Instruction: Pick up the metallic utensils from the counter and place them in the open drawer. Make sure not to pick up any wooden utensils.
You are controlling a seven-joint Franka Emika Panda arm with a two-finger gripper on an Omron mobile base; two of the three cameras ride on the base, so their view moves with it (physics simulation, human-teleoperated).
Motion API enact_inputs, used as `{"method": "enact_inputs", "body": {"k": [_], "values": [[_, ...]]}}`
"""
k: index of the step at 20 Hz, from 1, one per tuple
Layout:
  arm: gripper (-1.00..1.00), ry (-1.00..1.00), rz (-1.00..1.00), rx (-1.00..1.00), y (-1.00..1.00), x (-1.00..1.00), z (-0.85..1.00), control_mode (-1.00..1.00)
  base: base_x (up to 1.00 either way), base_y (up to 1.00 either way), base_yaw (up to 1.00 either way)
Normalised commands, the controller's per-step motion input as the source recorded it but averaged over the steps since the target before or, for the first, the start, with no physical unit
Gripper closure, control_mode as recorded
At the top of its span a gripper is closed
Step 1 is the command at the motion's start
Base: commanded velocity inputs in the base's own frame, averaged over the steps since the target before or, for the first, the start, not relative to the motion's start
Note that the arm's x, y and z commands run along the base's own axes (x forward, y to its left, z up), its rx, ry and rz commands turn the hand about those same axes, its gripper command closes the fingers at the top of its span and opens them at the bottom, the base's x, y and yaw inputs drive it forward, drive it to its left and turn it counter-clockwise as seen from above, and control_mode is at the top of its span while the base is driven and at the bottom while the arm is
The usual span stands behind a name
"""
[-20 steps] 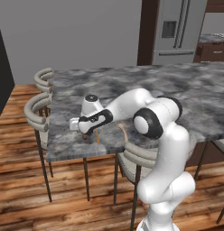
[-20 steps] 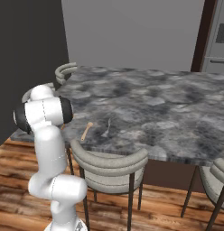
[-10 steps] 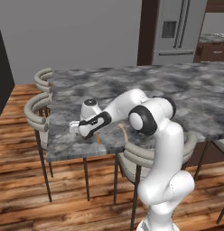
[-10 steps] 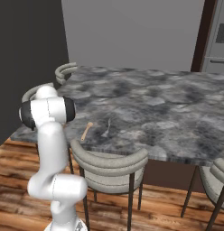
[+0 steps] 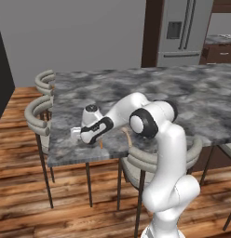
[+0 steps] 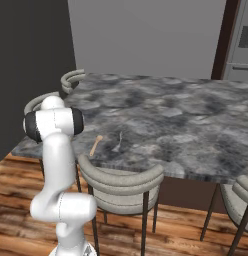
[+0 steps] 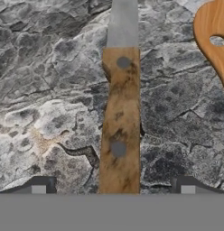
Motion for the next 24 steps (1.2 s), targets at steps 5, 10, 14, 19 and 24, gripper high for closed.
{"method": "enact_inputs", "body": {"k": [5,10,14,19,24], "values": [[1.0,0.0,0.0,0.0,0.14,0.08,-0.36,-1.0,0.0,0.0,0.0],[1.0,0.0,0.0,0.0,0.1,-0.02,-0.37,-1.0,0.0,0.0,0.0],[1.0,0.01,0.0,0.0,0.0,-0.37,-0.21,-1.0,0.0,0.0,0.0],[1.0,-0.04,0.0,0.0,0.0,-0.2,-0.17,-1.0,0.0,0.0,0.0],[1.0,-0.03,-0.04,0.0,-0.34,-0.34,0.15,-1.0,0.0,0.0,0.0]]}}
